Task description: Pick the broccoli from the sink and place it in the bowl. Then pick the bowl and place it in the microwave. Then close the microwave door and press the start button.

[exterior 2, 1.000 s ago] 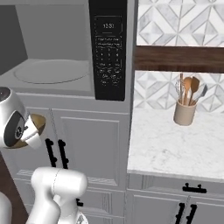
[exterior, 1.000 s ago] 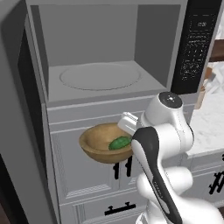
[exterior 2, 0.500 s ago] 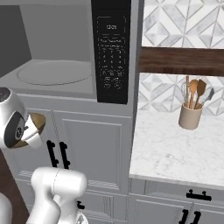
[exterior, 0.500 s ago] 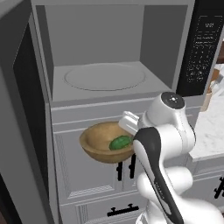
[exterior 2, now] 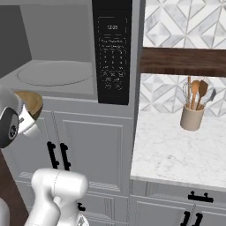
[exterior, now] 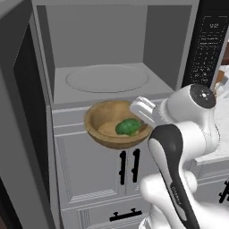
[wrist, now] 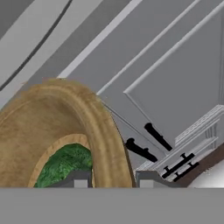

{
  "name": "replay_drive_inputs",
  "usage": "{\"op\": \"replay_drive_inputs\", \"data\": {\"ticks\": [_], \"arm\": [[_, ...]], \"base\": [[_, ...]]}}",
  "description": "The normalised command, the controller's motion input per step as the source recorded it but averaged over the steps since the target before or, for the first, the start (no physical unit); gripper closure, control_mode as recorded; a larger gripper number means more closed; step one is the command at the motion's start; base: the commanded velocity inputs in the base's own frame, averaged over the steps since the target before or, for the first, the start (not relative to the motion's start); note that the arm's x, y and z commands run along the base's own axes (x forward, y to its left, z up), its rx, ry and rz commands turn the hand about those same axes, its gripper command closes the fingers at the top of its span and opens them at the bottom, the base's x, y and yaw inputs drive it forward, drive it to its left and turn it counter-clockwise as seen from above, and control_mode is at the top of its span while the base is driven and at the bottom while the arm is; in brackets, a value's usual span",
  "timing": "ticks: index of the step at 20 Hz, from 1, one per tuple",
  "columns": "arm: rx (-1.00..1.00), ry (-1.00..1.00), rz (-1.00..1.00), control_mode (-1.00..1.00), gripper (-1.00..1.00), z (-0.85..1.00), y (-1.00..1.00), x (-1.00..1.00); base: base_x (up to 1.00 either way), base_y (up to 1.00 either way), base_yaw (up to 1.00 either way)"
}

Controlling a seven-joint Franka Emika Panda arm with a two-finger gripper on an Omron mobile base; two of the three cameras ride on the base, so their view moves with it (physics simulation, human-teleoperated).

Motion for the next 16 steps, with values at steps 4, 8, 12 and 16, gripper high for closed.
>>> {"op": "replay_drive_inputs", "data": {"ticks": [4,8,12,16], "arm": [[0.0,-0.09,-0.04,-1.0,1.0,0.67,-0.04,0.21],[0.03,-0.08,-0.05,-1.0,1.0,0.55,-0.12,0.42],[0.05,-0.07,-0.09,-1.0,1.0,0.43,-0.14,0.66],[0.04,-0.06,-0.09,-1.0,1.0,0.18,-0.03,0.67]], "base": [[0.0,0.0,0.0],[0.0,0.0,0.0],[0.0,0.0,0.0],[0.0,0.0,0.0]]}}
